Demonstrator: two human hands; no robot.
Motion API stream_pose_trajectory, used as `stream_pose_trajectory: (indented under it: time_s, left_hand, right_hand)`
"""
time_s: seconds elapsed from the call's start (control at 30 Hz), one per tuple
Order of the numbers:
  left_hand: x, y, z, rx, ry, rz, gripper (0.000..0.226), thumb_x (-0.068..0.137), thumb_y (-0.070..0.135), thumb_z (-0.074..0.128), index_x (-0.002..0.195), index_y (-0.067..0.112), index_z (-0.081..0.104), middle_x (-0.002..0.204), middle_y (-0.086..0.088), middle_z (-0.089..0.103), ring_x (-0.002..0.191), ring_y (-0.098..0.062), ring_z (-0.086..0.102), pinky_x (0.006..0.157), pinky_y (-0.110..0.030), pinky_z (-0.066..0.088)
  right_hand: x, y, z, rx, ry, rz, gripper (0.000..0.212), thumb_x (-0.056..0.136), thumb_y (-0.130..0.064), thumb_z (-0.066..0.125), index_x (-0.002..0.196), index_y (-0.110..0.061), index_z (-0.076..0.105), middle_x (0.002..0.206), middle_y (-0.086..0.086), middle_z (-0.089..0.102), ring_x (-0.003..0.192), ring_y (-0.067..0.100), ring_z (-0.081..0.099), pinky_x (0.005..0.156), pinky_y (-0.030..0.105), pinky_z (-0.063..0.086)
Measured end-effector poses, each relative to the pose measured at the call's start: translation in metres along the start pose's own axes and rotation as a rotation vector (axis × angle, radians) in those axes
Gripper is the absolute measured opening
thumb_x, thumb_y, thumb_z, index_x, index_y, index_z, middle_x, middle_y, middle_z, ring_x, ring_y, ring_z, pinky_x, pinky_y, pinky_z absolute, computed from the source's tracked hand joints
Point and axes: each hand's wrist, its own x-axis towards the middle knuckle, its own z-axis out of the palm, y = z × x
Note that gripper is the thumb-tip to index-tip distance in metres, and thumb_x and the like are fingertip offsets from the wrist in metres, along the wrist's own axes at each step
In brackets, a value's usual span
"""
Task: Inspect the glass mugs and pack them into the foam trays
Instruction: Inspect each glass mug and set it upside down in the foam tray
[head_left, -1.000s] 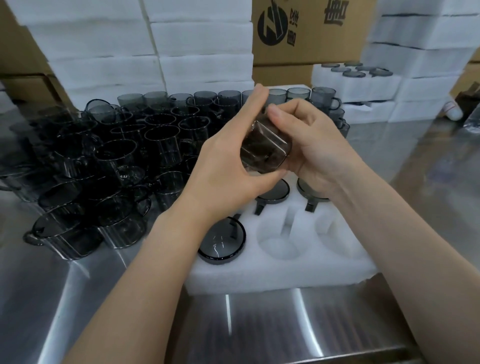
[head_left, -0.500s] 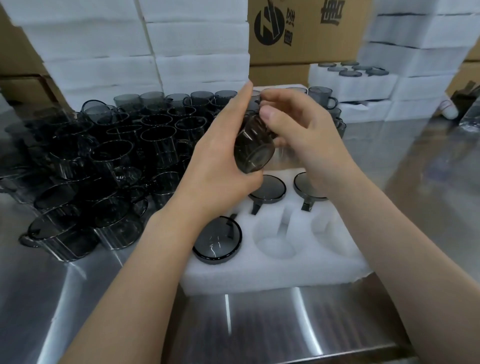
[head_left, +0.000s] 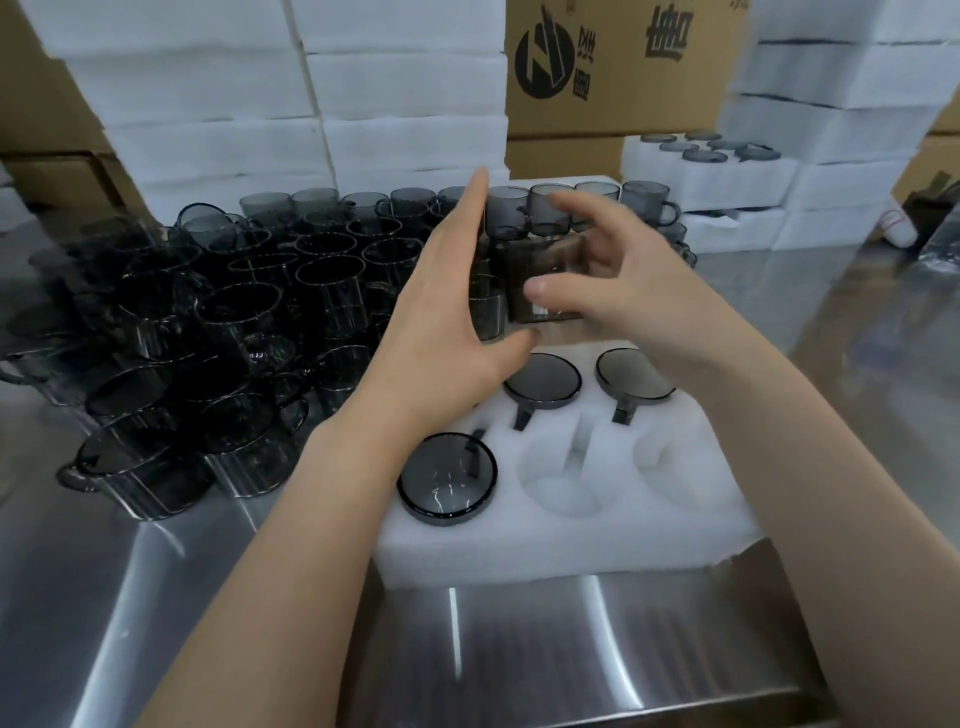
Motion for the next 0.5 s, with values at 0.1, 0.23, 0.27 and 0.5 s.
stream_pose_trajectory:
  time_s: [0.1,0.23,0.27,0.5]
  left_hand:
    - [0.001,-0.005,0.001,0.112,-0.071,-0.107,0.071,0.085,0.017,0.072,0.148,0.022,0.04,0.147,0.01,0.046,0.134,-0.004,0.042,0.113,-0.02,0.032]
    - [0.003,-0.008,0.004,0.108,-0.122,-0.188,0.035,0.089,0.016,0.067,0.124,0.019,0.066,0.119,0.005,0.068,0.114,-0.008,0.061,0.104,-0.026,0.045]
    - [0.004,-0.008,0.004,0.09,-0.116,-0.2,0.033,0.089,0.014,0.067,0.122,0.017,0.067,0.116,0.003,0.07,0.111,-0.01,0.063,0.103,-0.027,0.046]
    - [0.003,-0.009,0.004,0.084,-0.089,-0.21,0.028,0.091,0.013,0.064,0.118,0.018,0.069,0.111,0.004,0.069,0.104,-0.009,0.064,0.098,-0.026,0.049]
  right_hand:
    - [-0.008,-0.007,-0.011,0.096,0.036,0.052,0.078,0.064,-0.022,0.075,0.137,-0.027,0.048,0.114,0.005,0.064,0.096,0.012,0.068,0.079,0.026,0.055]
    - [-0.035,-0.016,-0.014,0.036,-0.111,0.038,0.055,0.062,-0.021,0.08,0.116,-0.031,0.069,0.108,-0.009,0.07,0.096,0.007,0.069,0.082,0.026,0.052]
    - [-0.042,-0.017,-0.012,0.004,-0.155,0.029,0.053,0.06,-0.022,0.083,0.111,-0.034,0.072,0.109,-0.008,0.068,0.099,0.009,0.069,0.085,0.029,0.053]
    - [-0.083,-0.025,0.006,-0.365,-0.171,-0.076,0.059,0.056,-0.048,0.08,0.113,-0.045,0.065,0.105,-0.016,0.058,0.104,0.006,0.059,0.098,0.034,0.045]
